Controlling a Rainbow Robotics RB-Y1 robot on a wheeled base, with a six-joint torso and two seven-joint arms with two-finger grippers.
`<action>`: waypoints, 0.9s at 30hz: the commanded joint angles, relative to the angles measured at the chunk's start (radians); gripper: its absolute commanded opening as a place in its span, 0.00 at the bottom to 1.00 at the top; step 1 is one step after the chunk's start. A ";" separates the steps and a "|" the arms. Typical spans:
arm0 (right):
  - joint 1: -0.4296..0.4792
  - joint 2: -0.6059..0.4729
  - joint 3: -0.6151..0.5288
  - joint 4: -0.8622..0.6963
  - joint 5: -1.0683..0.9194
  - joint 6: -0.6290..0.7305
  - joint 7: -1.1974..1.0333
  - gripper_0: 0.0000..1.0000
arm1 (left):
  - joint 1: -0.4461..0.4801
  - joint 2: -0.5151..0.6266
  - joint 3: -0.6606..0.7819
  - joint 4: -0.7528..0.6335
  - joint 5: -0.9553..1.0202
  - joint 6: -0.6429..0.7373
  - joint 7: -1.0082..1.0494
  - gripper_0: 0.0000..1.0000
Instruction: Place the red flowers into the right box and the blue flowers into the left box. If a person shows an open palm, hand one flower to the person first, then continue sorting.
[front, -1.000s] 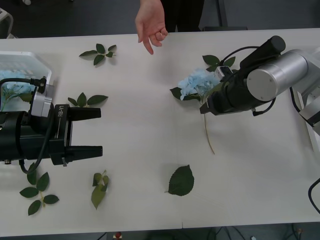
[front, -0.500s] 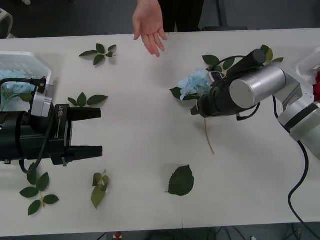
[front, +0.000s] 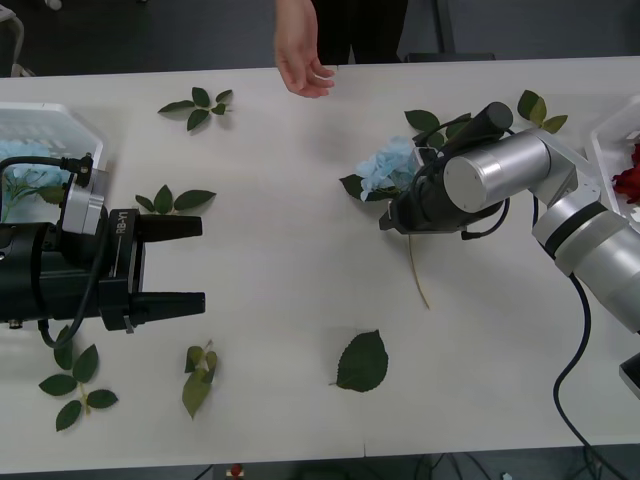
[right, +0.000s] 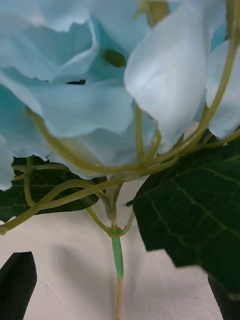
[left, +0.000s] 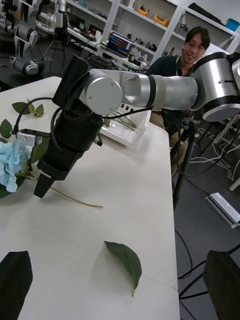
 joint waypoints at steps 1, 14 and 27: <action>-0.039 0.027 0.003 -0.003 0.018 -0.010 0.042 1.00 | 0.020 0.034 0.025 -0.030 0.015 0.009 -0.023 1.00; -0.102 0.034 0.005 -0.007 0.168 0.045 0.099 1.00 | 0.020 0.034 0.025 -0.030 0.015 0.009 -0.023 1.00; -0.102 0.056 0.058 -0.007 0.233 0.053 0.098 1.00 | 0.020 0.034 0.025 -0.030 0.015 0.009 -0.023 1.00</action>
